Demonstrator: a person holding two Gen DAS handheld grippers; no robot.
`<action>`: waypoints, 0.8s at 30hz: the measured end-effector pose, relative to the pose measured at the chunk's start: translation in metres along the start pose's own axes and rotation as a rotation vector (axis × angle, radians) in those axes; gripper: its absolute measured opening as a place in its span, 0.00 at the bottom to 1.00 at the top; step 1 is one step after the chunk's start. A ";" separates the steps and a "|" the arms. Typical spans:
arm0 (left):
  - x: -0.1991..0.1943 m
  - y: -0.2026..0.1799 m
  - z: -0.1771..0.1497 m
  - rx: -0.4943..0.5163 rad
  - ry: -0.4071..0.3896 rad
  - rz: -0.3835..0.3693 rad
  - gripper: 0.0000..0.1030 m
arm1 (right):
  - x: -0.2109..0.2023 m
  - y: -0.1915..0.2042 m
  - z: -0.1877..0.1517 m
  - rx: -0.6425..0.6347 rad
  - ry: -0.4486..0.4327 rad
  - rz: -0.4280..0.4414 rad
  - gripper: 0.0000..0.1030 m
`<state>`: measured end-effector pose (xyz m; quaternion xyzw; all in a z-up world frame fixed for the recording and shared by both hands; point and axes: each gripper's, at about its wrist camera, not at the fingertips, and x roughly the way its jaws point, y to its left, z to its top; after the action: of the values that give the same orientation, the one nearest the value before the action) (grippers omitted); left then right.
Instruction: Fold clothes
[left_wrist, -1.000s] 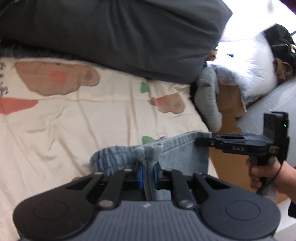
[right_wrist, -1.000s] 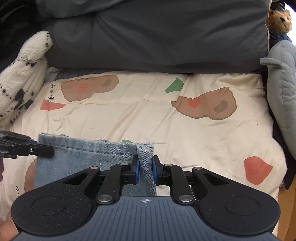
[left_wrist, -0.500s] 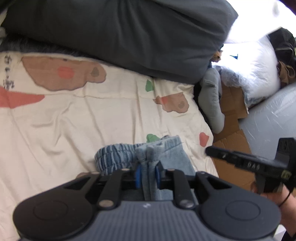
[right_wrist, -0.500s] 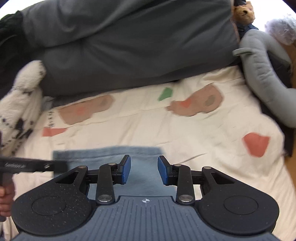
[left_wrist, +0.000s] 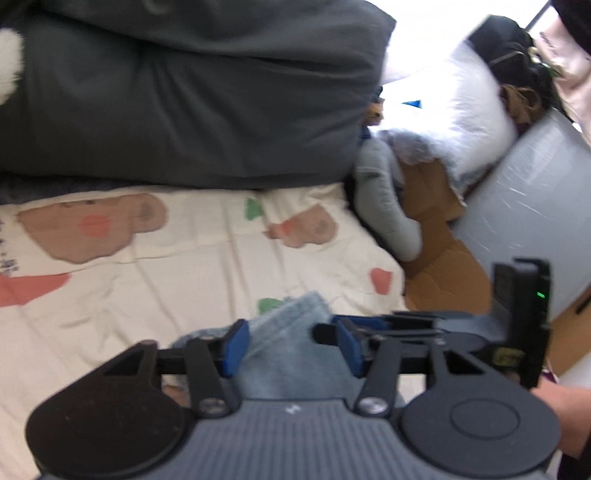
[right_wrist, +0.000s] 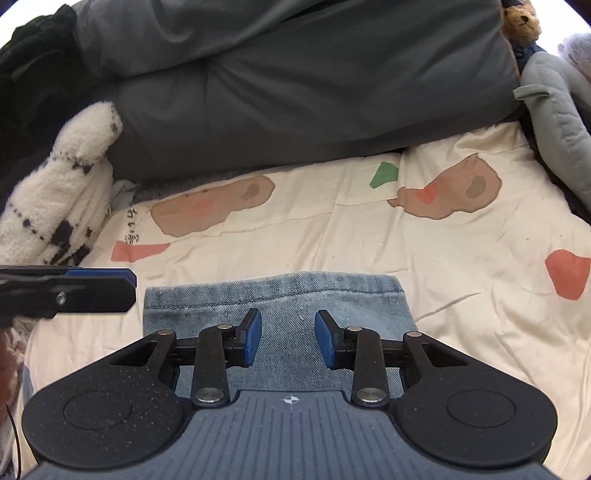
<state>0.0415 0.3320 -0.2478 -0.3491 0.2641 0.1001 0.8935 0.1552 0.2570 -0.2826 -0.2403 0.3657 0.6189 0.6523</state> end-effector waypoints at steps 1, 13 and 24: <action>0.003 -0.001 -0.001 0.004 0.006 -0.018 0.37 | 0.003 0.000 0.001 -0.010 0.005 -0.005 0.36; 0.042 0.025 -0.013 0.075 0.092 0.108 0.03 | 0.038 0.004 0.008 -0.079 0.071 -0.009 0.22; 0.060 0.047 -0.027 0.082 0.110 0.133 0.03 | 0.069 0.008 0.004 -0.102 0.126 0.002 0.20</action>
<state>0.0642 0.3476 -0.3242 -0.2987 0.3393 0.1291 0.8826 0.1457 0.3048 -0.3321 -0.3113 0.3743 0.6208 0.6144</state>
